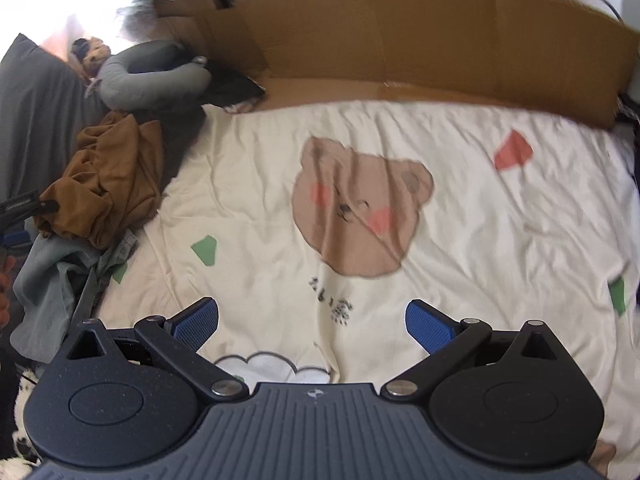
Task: Fold clothes
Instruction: 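Move both tools toward the pile of clothes beside the grey pillow, then grasp the brown garment in the pile with the left gripper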
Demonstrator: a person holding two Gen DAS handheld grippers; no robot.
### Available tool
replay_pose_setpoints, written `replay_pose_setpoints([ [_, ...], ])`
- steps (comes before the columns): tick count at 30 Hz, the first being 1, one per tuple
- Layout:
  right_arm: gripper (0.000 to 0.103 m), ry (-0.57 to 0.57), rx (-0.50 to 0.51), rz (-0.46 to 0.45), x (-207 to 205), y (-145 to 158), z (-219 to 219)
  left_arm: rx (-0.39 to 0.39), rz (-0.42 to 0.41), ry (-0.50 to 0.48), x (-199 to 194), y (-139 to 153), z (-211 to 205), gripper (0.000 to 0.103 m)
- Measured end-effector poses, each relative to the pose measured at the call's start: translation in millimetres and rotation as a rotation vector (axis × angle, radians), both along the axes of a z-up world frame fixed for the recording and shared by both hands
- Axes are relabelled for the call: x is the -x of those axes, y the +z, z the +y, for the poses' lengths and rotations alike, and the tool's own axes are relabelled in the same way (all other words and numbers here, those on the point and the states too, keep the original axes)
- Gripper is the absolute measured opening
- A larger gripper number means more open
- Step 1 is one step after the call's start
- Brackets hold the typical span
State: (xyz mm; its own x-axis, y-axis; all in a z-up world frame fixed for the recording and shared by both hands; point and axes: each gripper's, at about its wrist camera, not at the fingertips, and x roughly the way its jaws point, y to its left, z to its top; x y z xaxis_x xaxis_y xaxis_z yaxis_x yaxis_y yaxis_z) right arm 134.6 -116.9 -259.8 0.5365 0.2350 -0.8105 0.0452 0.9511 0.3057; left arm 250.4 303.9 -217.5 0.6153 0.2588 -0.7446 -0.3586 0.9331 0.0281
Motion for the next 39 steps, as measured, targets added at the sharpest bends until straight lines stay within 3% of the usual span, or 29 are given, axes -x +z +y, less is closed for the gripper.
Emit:
replay_pose_setpoints([
  [4, 0.103, -0.011, -0.004, 0.028, 1.6, -9.7, 4.5, 0.042, 0.022, 0.004, -12.1, -3.6, 10.6, 0.083],
  [9, 0.103, 0.003, 0.001, 0.047, 6.1, -15.7, 13.7, 0.059, -0.041, 0.018, -19.0, 1.3, 22.1, 0.079],
  [15, 0.103, 0.012, 0.032, 0.041, 7.5, -14.6, 18.4, 0.109, -0.030, 0.001, -26.1, -5.8, 23.1, 0.062],
  [22, 0.103, 0.020, 0.071, 0.022, 5.8, -12.0, 23.8, 0.085, -0.064, 0.037, -33.7, -11.7, 29.6, 0.060],
  [24, 0.103, 0.045, 0.113, -0.003, 7.5, -8.5, 31.7, 0.074, -0.062, 0.021, -35.3, -14.9, 29.5, 0.045],
  [26, 0.103, 0.065, 0.135, -0.018, 7.8, -5.4, 37.4, 0.074, -0.059, -0.001, -35.3, -17.7, 29.2, 0.017],
  [28, 0.103, 0.077, 0.124, -0.022, 7.2, -4.2, 39.8, 0.093, -0.078, -0.023, -30.5, -17.7, 29.5, 0.010],
  [39, 0.103, 0.136, 0.101, -0.061, 0.6, -9.3, 62.1, 0.113, -0.085, -0.187, -0.4, -7.4, 4.0, 0.006],
])
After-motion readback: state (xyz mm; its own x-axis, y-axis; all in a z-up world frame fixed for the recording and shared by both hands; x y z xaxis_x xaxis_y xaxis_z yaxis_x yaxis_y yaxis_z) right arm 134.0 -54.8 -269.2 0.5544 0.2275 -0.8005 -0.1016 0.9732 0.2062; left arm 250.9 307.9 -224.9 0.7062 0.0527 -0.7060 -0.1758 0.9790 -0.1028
